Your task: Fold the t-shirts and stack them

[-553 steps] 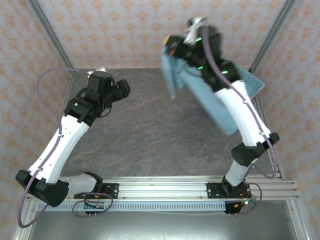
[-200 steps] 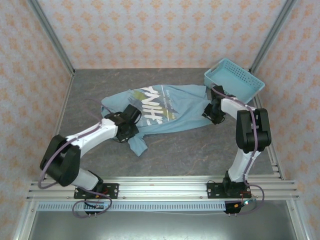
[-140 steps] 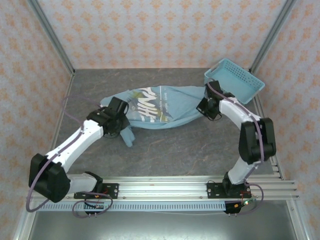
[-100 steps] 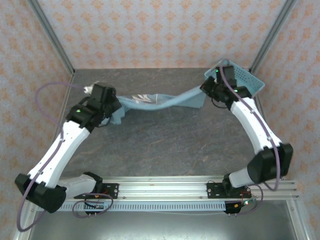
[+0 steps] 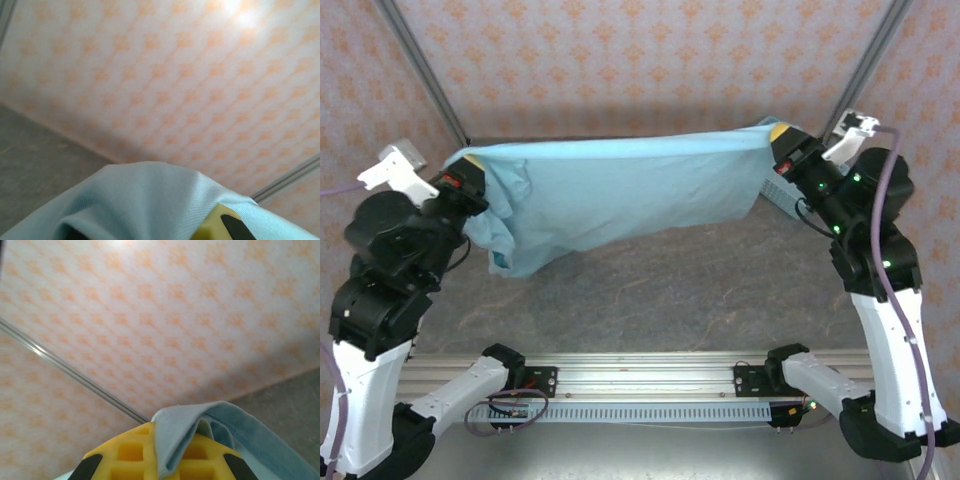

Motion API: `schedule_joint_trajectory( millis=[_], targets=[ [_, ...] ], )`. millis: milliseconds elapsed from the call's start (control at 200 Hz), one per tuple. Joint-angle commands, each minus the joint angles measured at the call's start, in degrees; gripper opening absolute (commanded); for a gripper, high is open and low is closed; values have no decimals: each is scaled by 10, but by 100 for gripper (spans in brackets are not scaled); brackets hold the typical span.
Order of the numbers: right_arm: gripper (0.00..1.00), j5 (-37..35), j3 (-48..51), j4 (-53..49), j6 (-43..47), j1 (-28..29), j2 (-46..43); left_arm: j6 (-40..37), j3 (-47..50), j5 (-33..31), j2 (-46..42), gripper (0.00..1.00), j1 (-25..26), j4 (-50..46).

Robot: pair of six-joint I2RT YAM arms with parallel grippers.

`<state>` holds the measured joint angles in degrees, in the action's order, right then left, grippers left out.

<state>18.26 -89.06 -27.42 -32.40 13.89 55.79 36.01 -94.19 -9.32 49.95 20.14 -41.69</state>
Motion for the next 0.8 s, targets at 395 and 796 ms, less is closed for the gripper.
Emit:
schedule_joint_trajectory(
  millis=[395,796],
  targets=[
    [26,-43,-214,-57,-5,-48,447,87,-256,31,488,44,-161,-67],
    [62,-43,-172,-152,16,5,525,47,-236,124,602,81,-177,-170]
  ],
)
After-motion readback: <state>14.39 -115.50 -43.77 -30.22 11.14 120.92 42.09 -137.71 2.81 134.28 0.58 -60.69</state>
